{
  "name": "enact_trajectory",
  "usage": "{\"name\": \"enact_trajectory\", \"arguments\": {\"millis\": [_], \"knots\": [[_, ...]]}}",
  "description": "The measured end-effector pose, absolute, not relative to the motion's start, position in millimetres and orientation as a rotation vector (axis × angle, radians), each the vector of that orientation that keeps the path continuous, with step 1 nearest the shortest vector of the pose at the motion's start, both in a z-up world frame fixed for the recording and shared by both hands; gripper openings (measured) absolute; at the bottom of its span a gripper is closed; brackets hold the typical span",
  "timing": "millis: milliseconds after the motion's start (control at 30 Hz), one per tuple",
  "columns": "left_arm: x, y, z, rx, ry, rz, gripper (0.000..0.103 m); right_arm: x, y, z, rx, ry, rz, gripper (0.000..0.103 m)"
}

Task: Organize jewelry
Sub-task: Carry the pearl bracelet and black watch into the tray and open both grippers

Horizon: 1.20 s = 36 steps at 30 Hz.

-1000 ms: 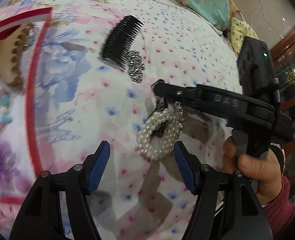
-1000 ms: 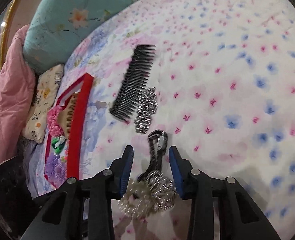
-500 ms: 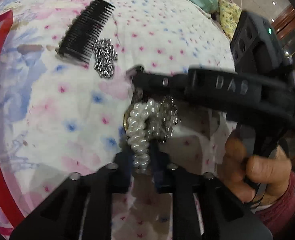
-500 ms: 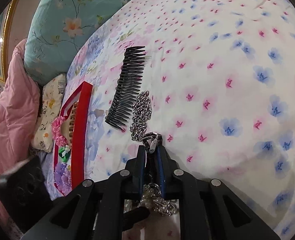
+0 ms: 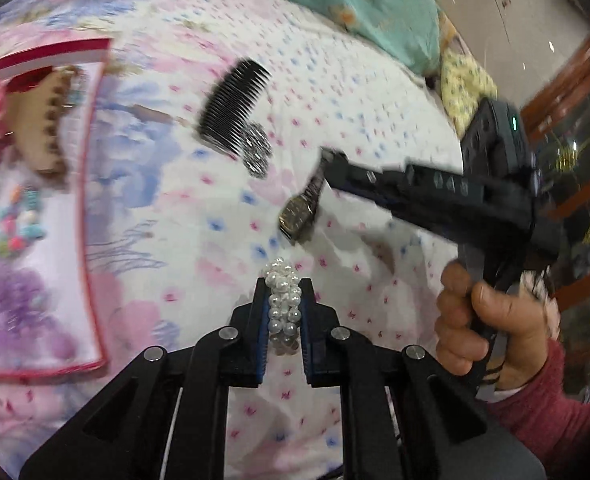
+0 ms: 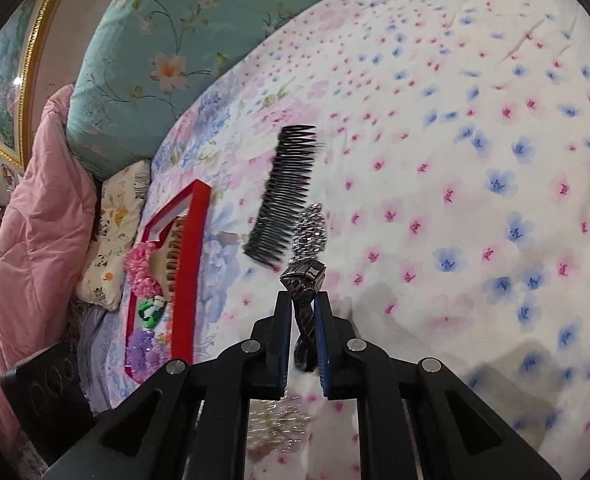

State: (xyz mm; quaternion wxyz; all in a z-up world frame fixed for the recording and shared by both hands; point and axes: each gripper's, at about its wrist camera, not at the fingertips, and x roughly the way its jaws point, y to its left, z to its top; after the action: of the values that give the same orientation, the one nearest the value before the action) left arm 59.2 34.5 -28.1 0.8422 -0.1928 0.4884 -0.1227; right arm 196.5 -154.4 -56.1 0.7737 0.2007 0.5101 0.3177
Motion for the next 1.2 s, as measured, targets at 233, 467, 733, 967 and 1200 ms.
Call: {"name": "enact_trajectory", "arguments": {"millis": [233,467,733,967,1200], "knots": [[47,61,-2,-0.456,0.942,-0.196,0.011,172,-148,-37,0.411,1.066,0.733,0.000],[48,70,1,-0.492,0.919,-0.173,0.011,173,-136,-51,0.294,1.094,0.665,0.015],[42,82,-8,-0.537,0.929,-0.161,0.011,175,-118,-76,0.261,1.131,0.638,0.052],[39,91,-5,-0.557,0.914,-0.153,0.011,180,-92,-79,0.078,1.053,0.573,0.031],[29,104,8,-0.573,0.868,-0.128,0.011,167,-108,-63,0.219,1.061,0.678,0.010]]}}
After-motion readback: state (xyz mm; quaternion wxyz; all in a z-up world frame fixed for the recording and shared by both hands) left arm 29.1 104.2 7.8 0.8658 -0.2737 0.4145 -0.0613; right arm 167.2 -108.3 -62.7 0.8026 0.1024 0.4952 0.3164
